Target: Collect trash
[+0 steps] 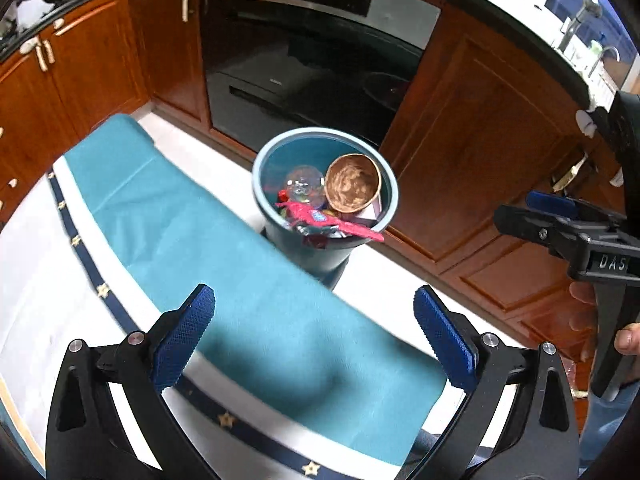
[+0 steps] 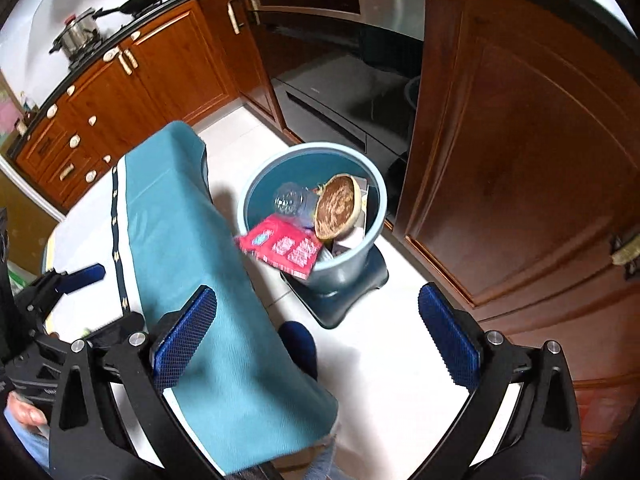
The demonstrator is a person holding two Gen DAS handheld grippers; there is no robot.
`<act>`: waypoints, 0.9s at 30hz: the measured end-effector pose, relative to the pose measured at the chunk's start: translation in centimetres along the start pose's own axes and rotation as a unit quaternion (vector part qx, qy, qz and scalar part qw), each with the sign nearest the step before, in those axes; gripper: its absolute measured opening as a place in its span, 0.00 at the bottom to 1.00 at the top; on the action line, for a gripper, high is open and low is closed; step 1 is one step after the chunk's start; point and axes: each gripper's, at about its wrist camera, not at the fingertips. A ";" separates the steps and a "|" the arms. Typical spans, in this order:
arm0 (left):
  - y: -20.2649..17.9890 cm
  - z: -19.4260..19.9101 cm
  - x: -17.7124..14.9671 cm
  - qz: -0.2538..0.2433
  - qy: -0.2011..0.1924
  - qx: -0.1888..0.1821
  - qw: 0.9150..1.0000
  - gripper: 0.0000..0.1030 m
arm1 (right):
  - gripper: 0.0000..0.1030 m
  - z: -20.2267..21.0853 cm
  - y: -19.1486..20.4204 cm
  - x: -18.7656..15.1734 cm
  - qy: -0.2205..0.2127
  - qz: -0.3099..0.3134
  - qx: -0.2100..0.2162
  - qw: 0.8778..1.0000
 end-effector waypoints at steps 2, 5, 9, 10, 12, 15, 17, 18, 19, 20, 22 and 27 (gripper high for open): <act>-0.1 0.8 -0.9 0.002 -0.014 0.035 0.999 0.96 | 0.95 0.1 0.3 -1.1 0.004 0.003 0.000 1.000; -0.7 1.5 -1.7 -0.008 -0.034 0.084 0.996 0.96 | 0.95 0.1 0.6 -2.1 0.009 0.004 -0.007 1.000; -1.5 1.9 -2.0 -0.019 -0.044 0.121 0.991 0.96 | 0.95 -0.4 1.1 -3.1 0.019 0.010 -0.029 0.999; -1.6 1.7 -1.8 -0.019 -0.038 0.123 0.991 0.96 | 0.95 -0.7 1.2 -3.2 0.021 0.012 -0.033 0.999; -1.5 1.1 -1.5 -0.018 -0.023 0.114 0.993 0.96 | 0.95 -1.0 1.2 -3.3 0.025 0.013 -0.042 0.999; -1.3 0.1 -1.2 -0.010 -0.007 0.088 0.996 0.96 | 0.95 -1.6 1.2 -3.4 0.030 0.016 -0.048 0.998; -1.3 -0.5 -1.0 -0.003 0.003 0.078 0.997 0.96 | 0.95 -1.8 1.1 -3.3 0.032 0.016 -0.052 0.998; -1.3 -0.7 -0.9 0.000 0.007 0.075 0.997 0.96 | 0.95 -1.9 1.2 -3.2 0.032 0.018 -0.055 0.998; -1.2 -1.0 -0.8 0.001 0.011 0.073 0.997 0.96 | 0.95 -1.9 1.3 -3.2 0.032 0.020 -0.059 0.998; -1.2 -1.1 -0.8 0.002 0.013 0.073 0.997 0.96 | 0.95 -2.0 1.3 -3.1 0.031 0.021 -0.062 0.997; -1.3 -1.4 -0.5 0.000 0.017 0.072 0.997 0.96 | 0.95 -2.1 1.3 -2.9 0.031 0.022 -0.063 0.997; -1.1 -2.0 0.0 0.000 0.025 0.067 0.997 0.96 | 0.95 -2.7 1.4 -2.5 0.035 0.025 -0.073 0.996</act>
Point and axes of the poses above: each gripper's, at about its wrist camera, not at the fingertips, and z roughly against the way its jaws point, y to its left, x to its top, and after that the axes turned 12 degrees about y, right-handed
